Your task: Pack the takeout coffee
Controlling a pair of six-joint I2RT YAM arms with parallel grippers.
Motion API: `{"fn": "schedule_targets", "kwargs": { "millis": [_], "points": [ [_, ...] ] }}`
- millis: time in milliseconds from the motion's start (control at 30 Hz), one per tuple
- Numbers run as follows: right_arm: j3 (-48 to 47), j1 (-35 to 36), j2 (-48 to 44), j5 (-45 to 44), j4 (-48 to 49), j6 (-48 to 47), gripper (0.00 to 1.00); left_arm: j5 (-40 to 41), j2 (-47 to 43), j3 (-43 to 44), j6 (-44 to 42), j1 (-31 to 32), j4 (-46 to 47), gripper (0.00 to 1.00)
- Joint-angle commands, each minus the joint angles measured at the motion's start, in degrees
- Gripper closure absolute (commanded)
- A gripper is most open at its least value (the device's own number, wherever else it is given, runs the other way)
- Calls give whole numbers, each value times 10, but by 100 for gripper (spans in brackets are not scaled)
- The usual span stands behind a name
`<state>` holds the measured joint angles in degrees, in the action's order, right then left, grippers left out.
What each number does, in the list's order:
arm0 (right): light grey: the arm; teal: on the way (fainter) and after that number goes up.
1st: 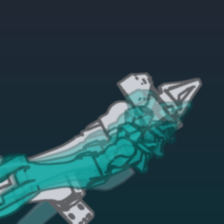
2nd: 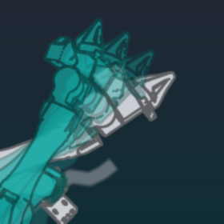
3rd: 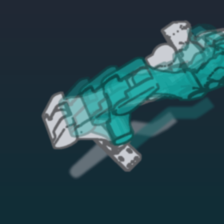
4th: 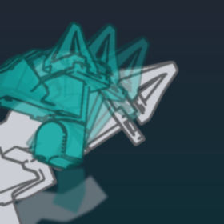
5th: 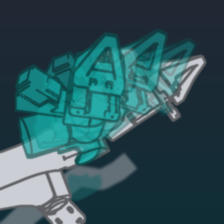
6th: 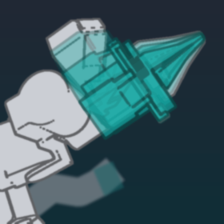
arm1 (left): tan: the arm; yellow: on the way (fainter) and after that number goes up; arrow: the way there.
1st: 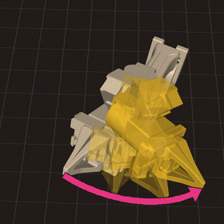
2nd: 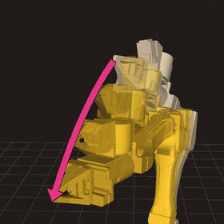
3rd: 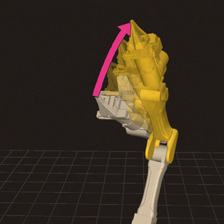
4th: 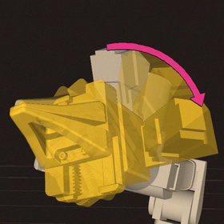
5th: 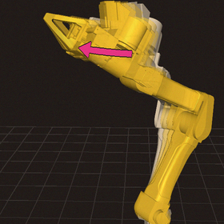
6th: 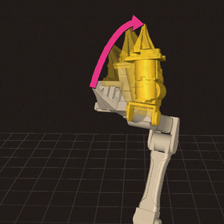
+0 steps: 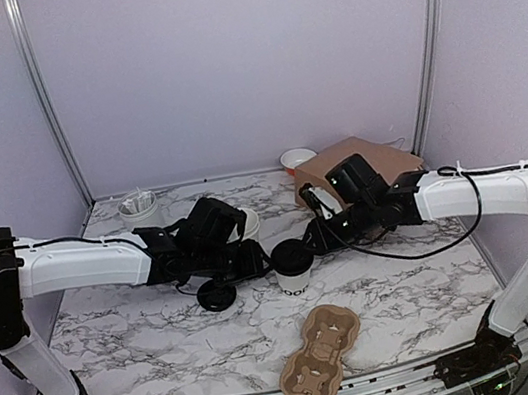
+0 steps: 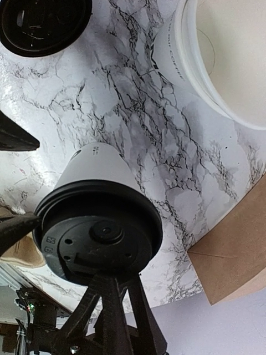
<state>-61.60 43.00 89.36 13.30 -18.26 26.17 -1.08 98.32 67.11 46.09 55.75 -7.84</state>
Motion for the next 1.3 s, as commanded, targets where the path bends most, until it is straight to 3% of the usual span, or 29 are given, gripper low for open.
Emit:
{"fn": "schedule_targets", "kwargs": {
  "millis": [0,267,367,600,833,1267],
  "points": [
    [25,27,-40,-17,40,69,74,-4,-22,-14,2,2,15,60],
    [48,47,-74,-44,64,106,70,0,-31,-27,6,1,21,60],
    [43,39,-82,-60,48,87,66,-1,-30,-29,11,1,26,60],
    [38,-32,-74,3,54,13,62,-7,-23,-26,18,2,32,60],
    [-5,-35,-37,7,18,-58,63,-5,-10,-20,33,4,38,60],
    [-26,-35,1,4,18,-94,62,-4,25,3,49,4,52,60]
  ]
}}
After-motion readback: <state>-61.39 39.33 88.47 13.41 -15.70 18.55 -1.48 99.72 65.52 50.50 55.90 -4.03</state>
